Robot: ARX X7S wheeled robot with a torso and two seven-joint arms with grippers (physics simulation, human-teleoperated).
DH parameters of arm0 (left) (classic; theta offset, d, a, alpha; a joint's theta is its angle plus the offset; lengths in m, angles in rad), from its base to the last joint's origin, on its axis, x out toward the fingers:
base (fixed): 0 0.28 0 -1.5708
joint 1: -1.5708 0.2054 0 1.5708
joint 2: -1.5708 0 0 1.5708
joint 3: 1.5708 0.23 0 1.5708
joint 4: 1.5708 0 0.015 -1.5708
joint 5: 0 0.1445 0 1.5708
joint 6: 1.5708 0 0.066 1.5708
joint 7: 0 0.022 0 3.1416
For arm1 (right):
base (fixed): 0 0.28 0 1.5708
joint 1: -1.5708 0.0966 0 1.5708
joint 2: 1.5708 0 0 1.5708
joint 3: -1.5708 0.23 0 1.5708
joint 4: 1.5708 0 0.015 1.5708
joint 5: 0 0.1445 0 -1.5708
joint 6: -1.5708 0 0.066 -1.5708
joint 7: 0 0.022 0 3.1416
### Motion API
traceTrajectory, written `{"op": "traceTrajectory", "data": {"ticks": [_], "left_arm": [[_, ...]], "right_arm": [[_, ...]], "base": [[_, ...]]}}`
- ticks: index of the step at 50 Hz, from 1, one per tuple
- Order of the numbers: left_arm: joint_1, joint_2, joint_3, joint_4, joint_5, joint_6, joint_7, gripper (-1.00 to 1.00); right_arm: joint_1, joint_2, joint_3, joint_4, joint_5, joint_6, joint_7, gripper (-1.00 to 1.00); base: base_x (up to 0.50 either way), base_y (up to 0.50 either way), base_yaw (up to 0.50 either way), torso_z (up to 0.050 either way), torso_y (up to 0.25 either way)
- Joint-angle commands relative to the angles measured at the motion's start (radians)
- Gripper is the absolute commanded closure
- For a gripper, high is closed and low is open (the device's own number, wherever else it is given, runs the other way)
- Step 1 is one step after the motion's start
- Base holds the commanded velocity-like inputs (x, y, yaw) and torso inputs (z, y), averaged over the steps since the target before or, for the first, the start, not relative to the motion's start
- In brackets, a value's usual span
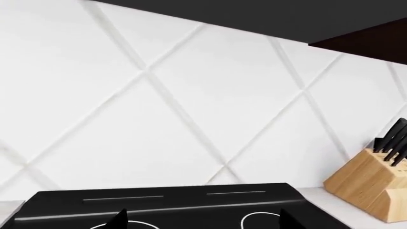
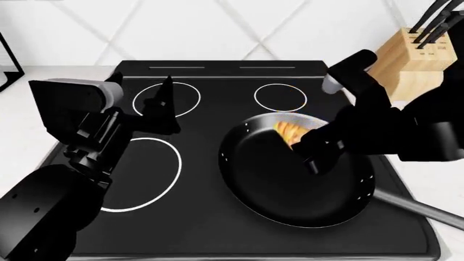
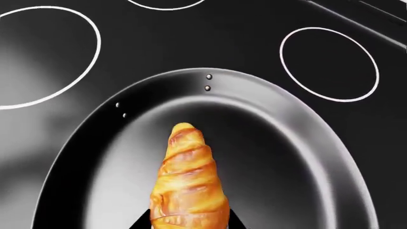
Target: Pick the croissant and place it on the pan. Then turn on the stove to warm the croissant.
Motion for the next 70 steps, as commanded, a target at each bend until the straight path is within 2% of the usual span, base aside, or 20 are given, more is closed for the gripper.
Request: {"op": "traceTrajectory", "data": {"ticks": [1,23,24,35,49,62,70], "left_arm": [[0.005,-0.004,0.002,0.000,0.000,0.005,-0.001,-1.00],[0.007,-0.009,0.002,0.014,-0.010,0.007,-0.010,-1.00],[0.008,-0.009,0.002,0.014,-0.011,0.007,-0.011,-1.00],[0.010,-0.014,-0.005,0.029,-0.034,-0.004,-0.019,-1.00],[0.017,-0.014,-0.001,0.016,-0.027,0.011,-0.017,-1.00],[0.032,-0.007,0.002,0.010,-0.002,0.054,-0.007,-1.00],[0.073,0.011,-0.012,0.019,0.055,0.147,-0.006,-1.00]], "right_arm": [[-0.021,-0.003,-0.020,0.006,-0.021,-0.008,-0.031,1.00],[-0.044,0.006,-0.027,-0.004,0.038,0.008,0.003,1.00],[-0.044,0.007,-0.026,-0.005,0.041,0.007,0.007,-1.00],[-0.028,0.018,-0.015,-0.032,0.078,0.014,0.050,-1.00],[0.026,0.070,0.034,-0.194,0.227,0.012,0.268,-1.00],[-0.066,0.197,0.138,-0.461,0.353,-0.194,0.506,-1.00],[-0.154,0.248,0.183,-0.612,0.352,-0.334,0.631,-1.00]], "base": [[0.00,0.00,0.00,0.000,0.000],[0.00,0.00,0.00,0.000,0.000],[0.00,0.00,0.00,0.000,0.000],[0.00,0.00,0.00,0.000,0.000],[0.00,0.00,0.00,0.000,0.000],[0.00,0.00,0.00,0.000,0.000],[0.00,0.00,0.00,0.000,0.000]]}}
